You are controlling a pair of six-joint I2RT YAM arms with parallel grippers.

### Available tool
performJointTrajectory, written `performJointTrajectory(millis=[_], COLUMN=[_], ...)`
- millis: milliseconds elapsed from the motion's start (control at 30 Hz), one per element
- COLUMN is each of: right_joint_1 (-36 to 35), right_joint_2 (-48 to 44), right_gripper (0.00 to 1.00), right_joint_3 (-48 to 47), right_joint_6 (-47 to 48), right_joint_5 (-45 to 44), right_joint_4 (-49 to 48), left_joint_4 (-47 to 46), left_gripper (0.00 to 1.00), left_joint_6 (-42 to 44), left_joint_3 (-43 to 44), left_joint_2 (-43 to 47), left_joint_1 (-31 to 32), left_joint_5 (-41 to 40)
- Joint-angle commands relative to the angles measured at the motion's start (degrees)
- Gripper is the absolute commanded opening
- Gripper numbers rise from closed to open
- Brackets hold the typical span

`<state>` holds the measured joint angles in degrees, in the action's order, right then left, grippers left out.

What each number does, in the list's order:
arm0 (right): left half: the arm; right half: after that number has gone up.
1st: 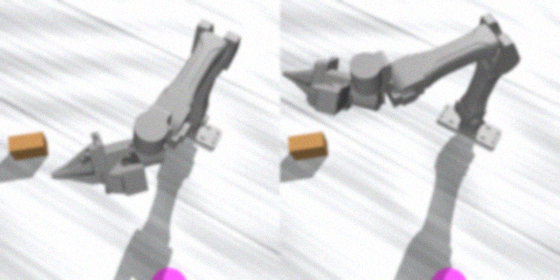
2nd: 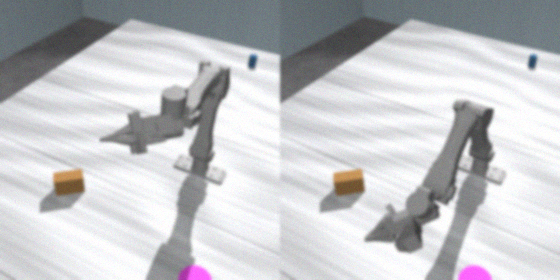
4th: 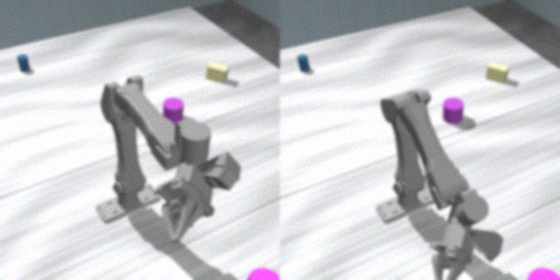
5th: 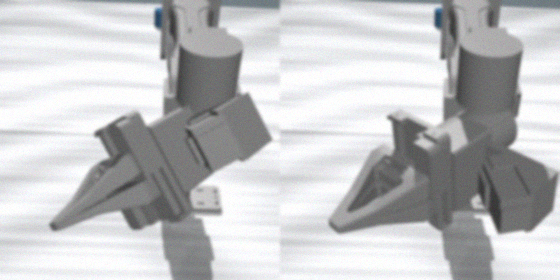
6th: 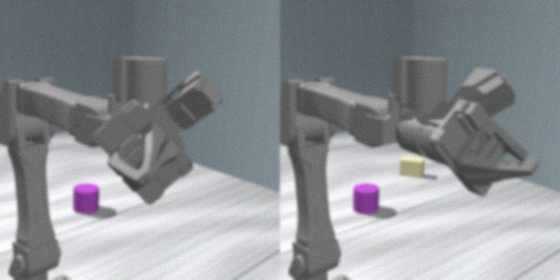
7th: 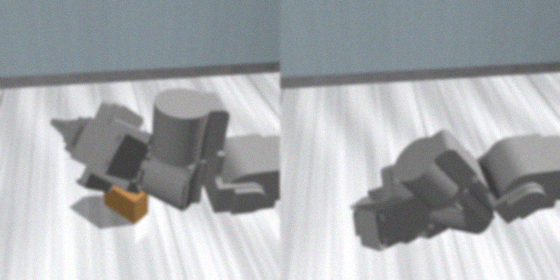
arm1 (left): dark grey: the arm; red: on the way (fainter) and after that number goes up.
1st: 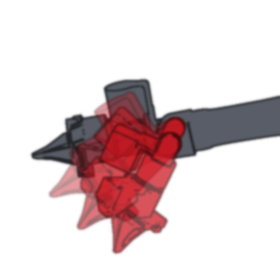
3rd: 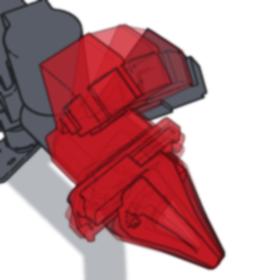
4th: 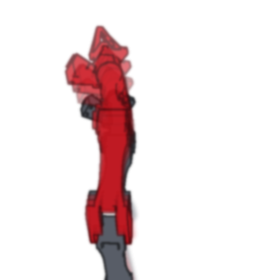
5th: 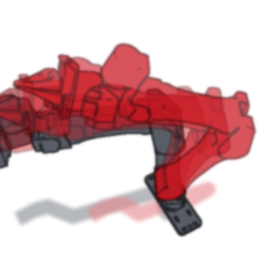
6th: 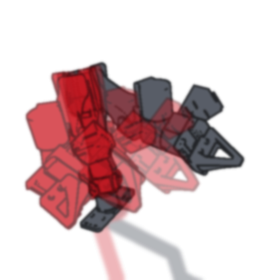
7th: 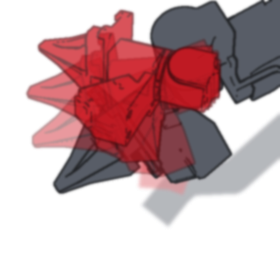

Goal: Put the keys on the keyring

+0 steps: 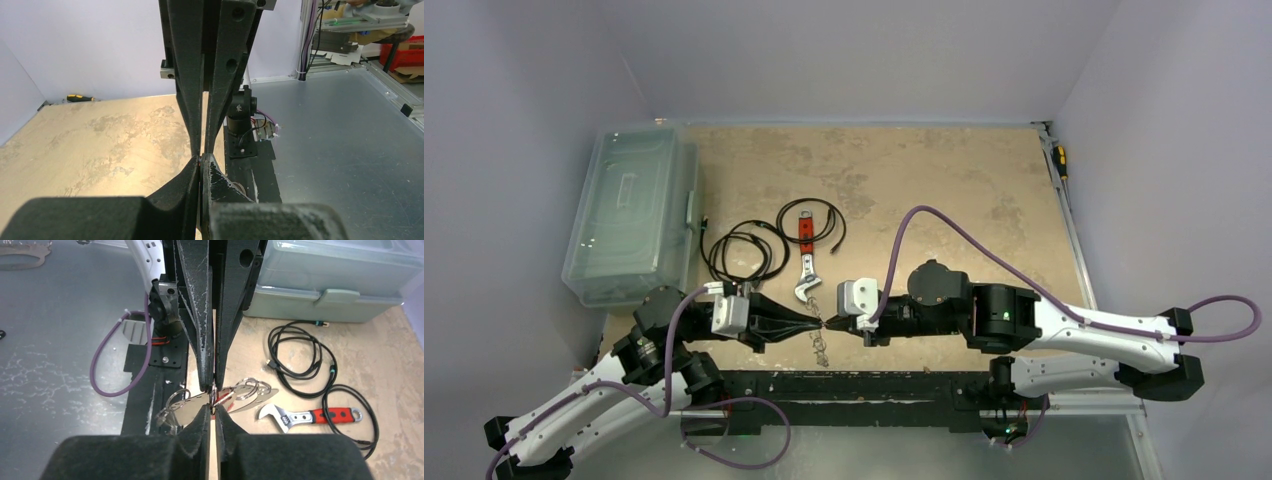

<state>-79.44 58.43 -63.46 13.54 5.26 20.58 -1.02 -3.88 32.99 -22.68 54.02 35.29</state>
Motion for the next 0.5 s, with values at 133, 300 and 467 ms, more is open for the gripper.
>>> performJointTrajectory(millis=[133, 300, 467], right_joint_1=[0.0, 0.0, -0.1], right_joint_2=[-1.6, -3.3, -5.0], right_gripper=[0.00, 0.00, 0.00], right_joint_3=[0.3, 1.6, 3.6], right_joint_6=[-0.1, -0.5, -1.5], right_joint_5=[-0.1, -1.2, -2.3], right_joint_4=[-1.5, -1.3, -2.2], left_joint_4=[-2.3, -2.2, -1.9], left_gripper=[0.00, 0.00, 0.00], left_joint_6=[-0.4, -0.4, -0.2], left_joint_3=[0.2, 0.2, 0.3], left_joint_2=[0.3, 0.5, 0.7], left_joint_1=[-0.2, -0.2, -0.2], left_joint_5=[-1.0, -1.3, -1.9])
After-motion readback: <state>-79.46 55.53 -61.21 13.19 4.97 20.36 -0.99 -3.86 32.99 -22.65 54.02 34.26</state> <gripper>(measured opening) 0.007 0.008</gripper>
